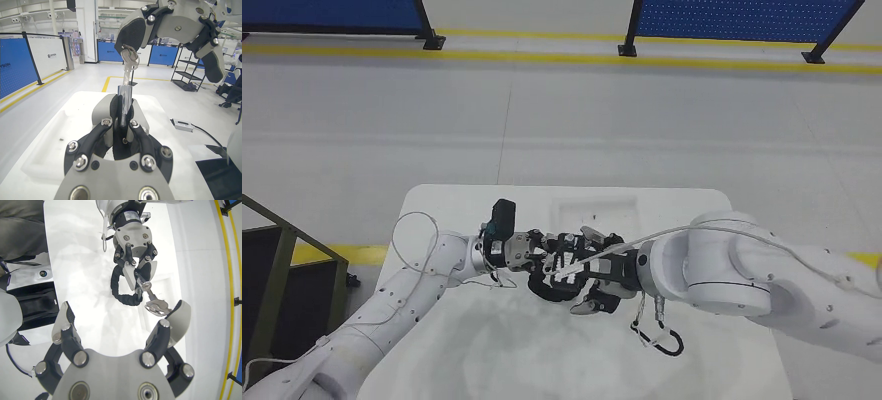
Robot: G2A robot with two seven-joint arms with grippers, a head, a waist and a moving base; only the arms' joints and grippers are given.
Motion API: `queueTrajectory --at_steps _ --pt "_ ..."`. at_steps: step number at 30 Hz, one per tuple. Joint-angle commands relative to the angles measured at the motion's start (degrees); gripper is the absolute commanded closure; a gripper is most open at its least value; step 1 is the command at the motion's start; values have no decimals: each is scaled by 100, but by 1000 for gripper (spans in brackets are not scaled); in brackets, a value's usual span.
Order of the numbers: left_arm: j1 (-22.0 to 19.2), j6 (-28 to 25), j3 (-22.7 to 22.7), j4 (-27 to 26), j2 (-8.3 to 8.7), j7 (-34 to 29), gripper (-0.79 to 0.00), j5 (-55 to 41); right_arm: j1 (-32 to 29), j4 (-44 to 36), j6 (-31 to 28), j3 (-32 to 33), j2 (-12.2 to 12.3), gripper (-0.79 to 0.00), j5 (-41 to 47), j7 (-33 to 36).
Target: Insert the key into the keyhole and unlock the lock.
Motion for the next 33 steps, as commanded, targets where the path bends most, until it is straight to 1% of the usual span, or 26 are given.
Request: queueTrajectory --at_steps 1,8,13,15,19,23,25,26,27,29,30,31,32,33 --pt "-27 0 19 -14 -9 1 0 7 40 38 -34 -57 -93 -785 1 63" --pt "-67 0 29 -37 -16 1 0 64 177 189 65 -163 -378 -785 86 327" --pt "-38 0 -8 -93 13 1 0 170 244 271 49 -43 -427 -785 -117 546" --pt "-17 0 -29 -128 33 1 0 206 225 273 -201 15 -416 -785 -262 517" --pt "18 0 -65 -218 87 1 0 295 150 384 -915 112 -360 -785 -664 500" --pt "44 0 -52 -311 140 1 0 342 76 297 -1383 235 -290 -785 -958 594" --pt "45 0 -19 -353 160 1 0 349 20 208 -1485 296 -253 -785 -1034 667" --pt "40 0 3 -370 167 1 0 348 -5 165 -1521 330 -236 -656 -1073 690" --pt "33 0 31 -380 172 1 0 349 -32 126 -1558 362 -220 -474 -1105 709" --pt "16 0 85 -389 179 1 0 325 -87 58 -1606 429 -191 -277 -1154 731" --pt "2 0 116 -392 181 1 0 318 -112 23 -1621 467 -177 -200 -1188 727" --pt "-9 0 147 -394 183 1 0 298 -141 -16 -1639 499 -164 -151 -1219 726" --pt "-23 0 177 -393 184 1 0 284 -170 -55 -1654 529 -153 -126 -1243 714" --pt "-40 0 210 -395 185 1 0 275 -199 -94 -1678 554 -145 -148 -1264 691"
